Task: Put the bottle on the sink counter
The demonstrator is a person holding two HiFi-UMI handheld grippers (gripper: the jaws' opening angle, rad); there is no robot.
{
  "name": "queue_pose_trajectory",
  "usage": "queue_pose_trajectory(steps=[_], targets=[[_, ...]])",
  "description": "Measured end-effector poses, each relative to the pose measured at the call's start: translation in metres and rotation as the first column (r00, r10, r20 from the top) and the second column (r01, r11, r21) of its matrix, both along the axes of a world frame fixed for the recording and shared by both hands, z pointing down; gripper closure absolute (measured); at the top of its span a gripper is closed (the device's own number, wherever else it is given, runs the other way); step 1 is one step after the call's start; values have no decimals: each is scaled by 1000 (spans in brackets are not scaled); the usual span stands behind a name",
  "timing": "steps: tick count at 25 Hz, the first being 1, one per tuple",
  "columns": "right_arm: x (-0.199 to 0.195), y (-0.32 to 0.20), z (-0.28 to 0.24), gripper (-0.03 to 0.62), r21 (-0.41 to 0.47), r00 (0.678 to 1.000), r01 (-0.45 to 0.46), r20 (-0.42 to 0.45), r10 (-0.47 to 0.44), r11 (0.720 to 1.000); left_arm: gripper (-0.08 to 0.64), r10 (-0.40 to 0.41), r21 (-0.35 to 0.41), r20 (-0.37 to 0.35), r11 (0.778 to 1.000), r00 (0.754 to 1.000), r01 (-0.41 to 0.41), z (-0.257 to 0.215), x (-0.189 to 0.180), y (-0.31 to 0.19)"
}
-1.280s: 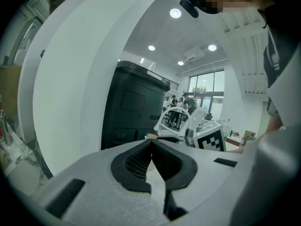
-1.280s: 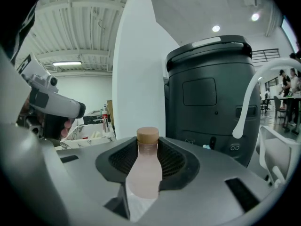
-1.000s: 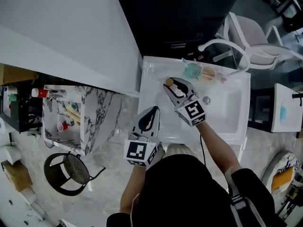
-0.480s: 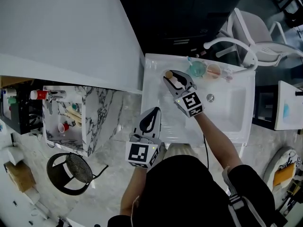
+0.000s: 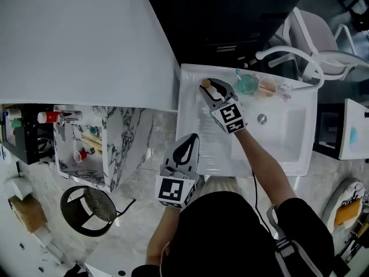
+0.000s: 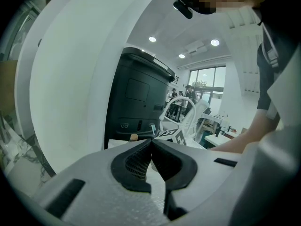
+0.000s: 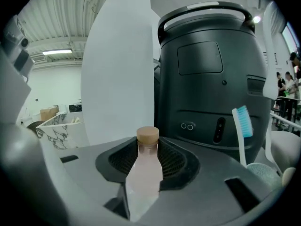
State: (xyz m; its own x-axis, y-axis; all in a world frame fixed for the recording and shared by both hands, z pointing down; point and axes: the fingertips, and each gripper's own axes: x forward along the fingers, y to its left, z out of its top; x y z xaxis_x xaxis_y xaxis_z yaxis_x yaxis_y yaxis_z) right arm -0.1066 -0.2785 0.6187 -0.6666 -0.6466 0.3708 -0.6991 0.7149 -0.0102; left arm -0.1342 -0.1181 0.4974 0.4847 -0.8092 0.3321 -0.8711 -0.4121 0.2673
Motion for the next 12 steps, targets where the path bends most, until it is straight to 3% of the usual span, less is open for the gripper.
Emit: queue_pose_trajectory(steps=[12], targets=[[-4,-19,32,460,-26,998,-26,-50,25,999,541,-17,-19,7,1000,1000,17,8,-11,-5]])
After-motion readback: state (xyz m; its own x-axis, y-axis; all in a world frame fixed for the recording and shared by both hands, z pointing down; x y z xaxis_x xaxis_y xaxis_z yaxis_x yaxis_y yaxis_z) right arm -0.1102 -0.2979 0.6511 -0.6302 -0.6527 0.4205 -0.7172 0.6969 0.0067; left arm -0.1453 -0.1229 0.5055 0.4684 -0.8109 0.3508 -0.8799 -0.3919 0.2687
